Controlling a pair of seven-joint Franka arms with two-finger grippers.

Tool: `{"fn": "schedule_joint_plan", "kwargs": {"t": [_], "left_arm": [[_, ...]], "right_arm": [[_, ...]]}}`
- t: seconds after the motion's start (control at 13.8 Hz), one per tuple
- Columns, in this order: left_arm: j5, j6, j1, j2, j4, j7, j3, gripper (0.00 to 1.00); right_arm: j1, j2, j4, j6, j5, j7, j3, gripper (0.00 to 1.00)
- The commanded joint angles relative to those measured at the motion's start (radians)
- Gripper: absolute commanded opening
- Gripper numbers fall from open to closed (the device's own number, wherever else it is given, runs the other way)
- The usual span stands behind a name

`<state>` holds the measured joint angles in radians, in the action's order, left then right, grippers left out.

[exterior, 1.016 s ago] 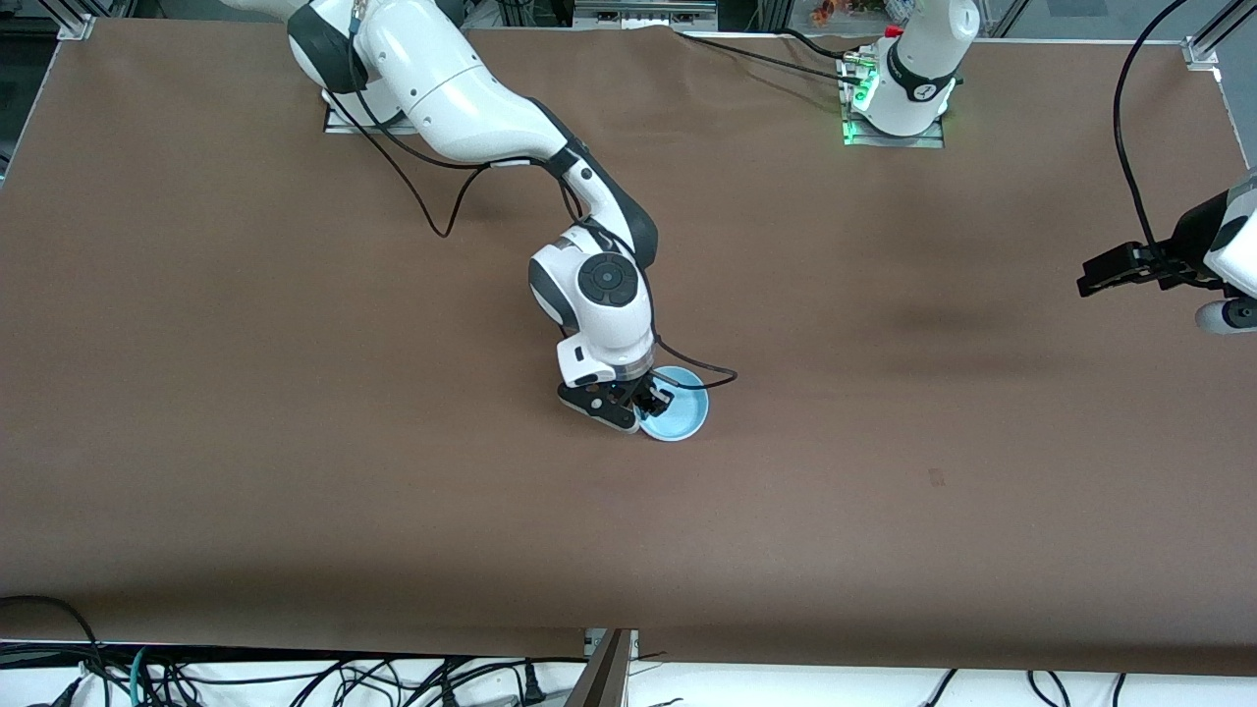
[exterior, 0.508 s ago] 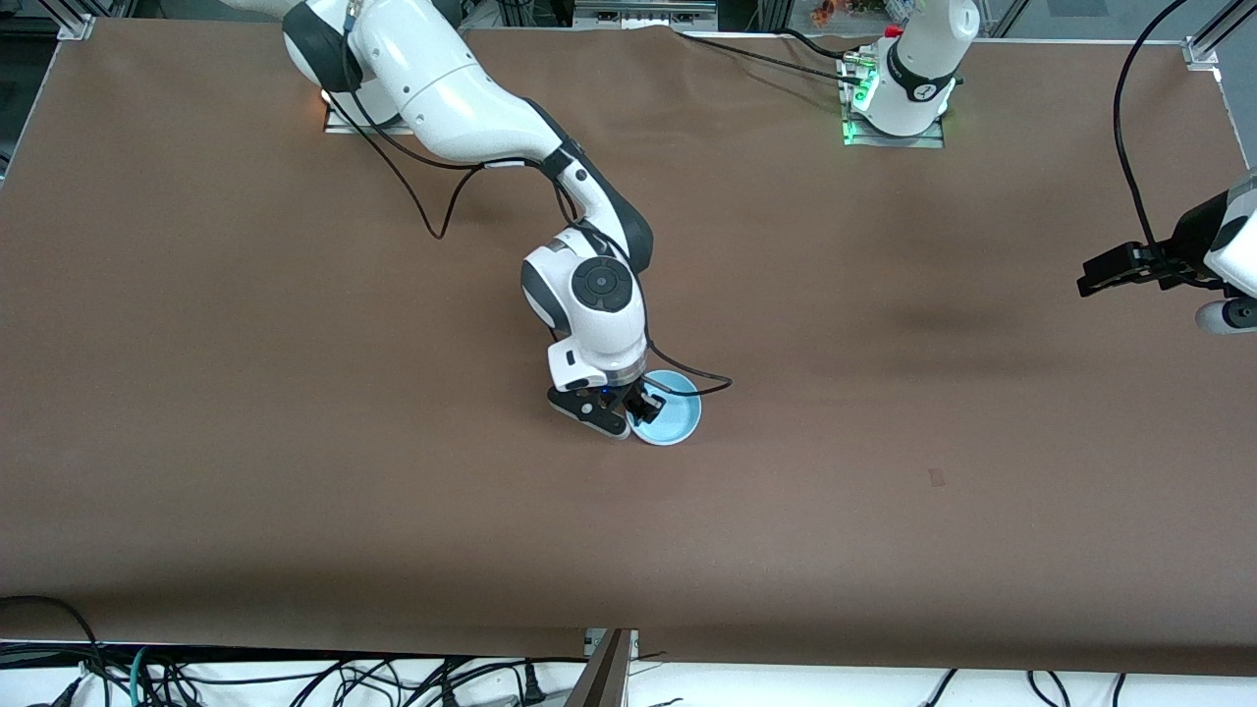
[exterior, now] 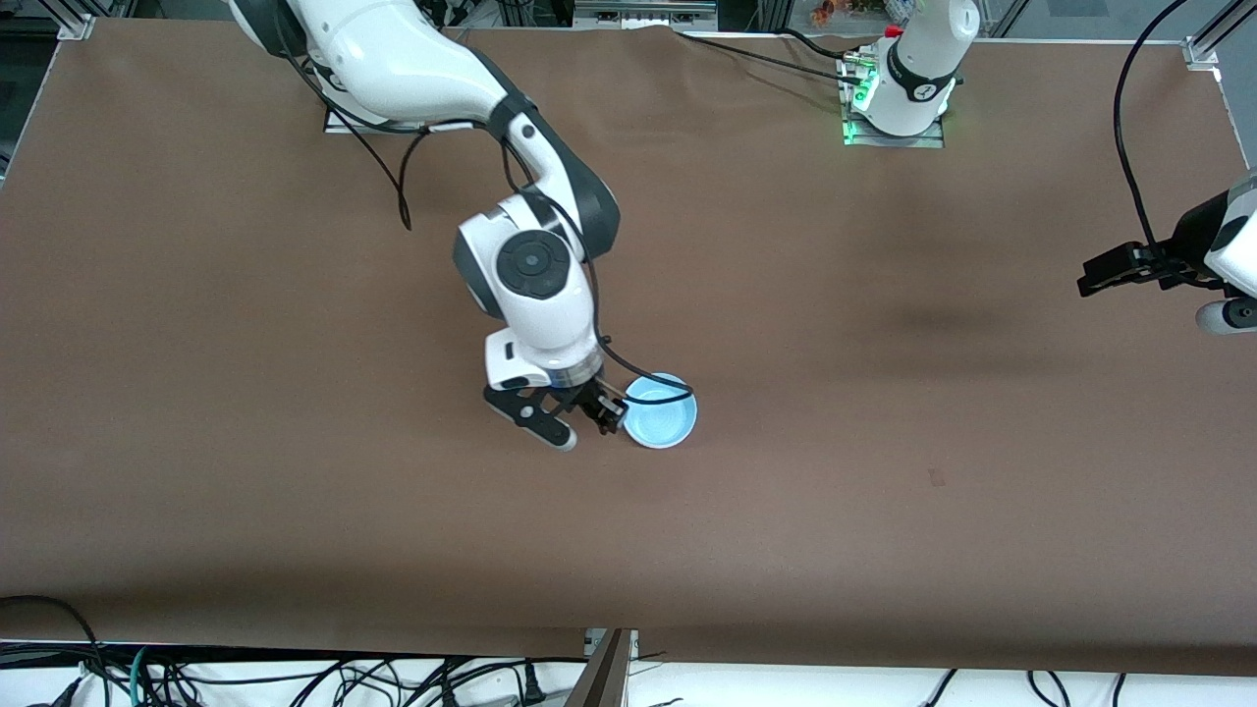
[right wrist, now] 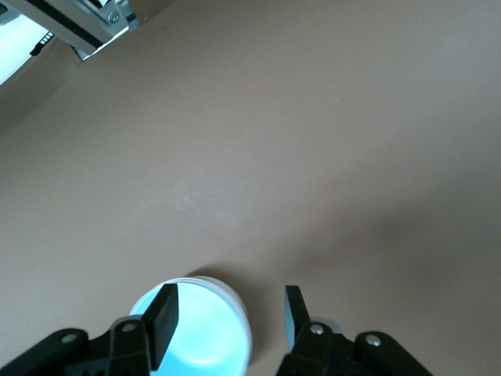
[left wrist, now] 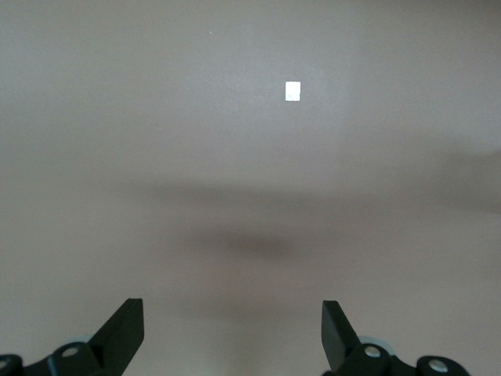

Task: Stack pink and blue bowls on white bowl

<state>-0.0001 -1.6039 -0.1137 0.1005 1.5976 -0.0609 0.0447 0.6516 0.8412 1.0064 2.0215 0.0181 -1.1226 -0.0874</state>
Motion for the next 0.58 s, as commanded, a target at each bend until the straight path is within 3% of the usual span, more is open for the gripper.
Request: {"fn": "schedule_joint_plan", "kwargs": {"t": [0.0, 0.15, 0.29, 0.51], "left_arm": [[-0.017, 0.024, -0.009, 0.013, -0.031, 0.000, 0.004, 1.00], [-0.015, 0.024, -0.007, 0.013, -0.031, -0.002, 0.004, 1.00], [-0.015, 0.024, -0.007, 0.013, -0.031, -0.002, 0.004, 1.00], [-0.015, 0.025, -0.007, 0.013, -0.031, -0.002, 0.004, 1.00]], "right_arm": [[-0.068, -0.089, 0.023, -0.124, 0.087, 0.182, 0.015, 0.63], [-0.128, -0.155, 0.021, -0.211, 0.111, 0.266, 0.017, 0.63], [-0.183, -0.220, 0.021, -0.315, 0.123, 0.370, 0.015, 0.74], [-0.277, -0.315, 0.023, -0.498, 0.118, 0.562, 0.000, 0.79]]}}
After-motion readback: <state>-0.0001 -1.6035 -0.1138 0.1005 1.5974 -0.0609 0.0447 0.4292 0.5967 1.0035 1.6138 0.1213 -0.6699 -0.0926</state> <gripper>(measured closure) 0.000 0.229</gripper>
